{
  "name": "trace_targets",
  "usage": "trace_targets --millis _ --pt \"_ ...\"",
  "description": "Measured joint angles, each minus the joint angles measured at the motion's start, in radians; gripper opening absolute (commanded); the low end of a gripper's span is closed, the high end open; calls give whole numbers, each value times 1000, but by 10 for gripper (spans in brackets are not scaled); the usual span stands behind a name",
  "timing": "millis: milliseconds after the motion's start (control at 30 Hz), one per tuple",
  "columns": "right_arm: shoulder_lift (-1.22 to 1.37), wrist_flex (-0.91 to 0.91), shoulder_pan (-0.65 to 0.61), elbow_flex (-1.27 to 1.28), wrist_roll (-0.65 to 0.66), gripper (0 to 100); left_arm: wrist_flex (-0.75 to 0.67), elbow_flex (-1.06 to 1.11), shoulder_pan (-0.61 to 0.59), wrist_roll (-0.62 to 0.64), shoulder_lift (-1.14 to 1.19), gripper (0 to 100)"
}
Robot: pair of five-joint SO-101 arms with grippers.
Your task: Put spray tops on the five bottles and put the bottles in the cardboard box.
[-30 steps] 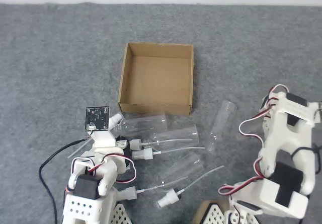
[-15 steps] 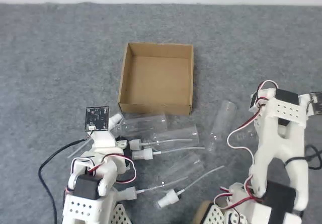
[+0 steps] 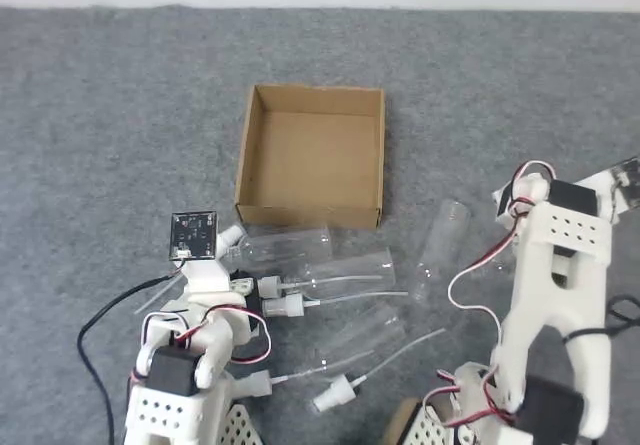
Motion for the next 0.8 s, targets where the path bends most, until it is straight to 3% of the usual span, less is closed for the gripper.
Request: trace_targets --millis 800 --pt "-92 0 0 0 559 432 0 0 0 0 0 12"
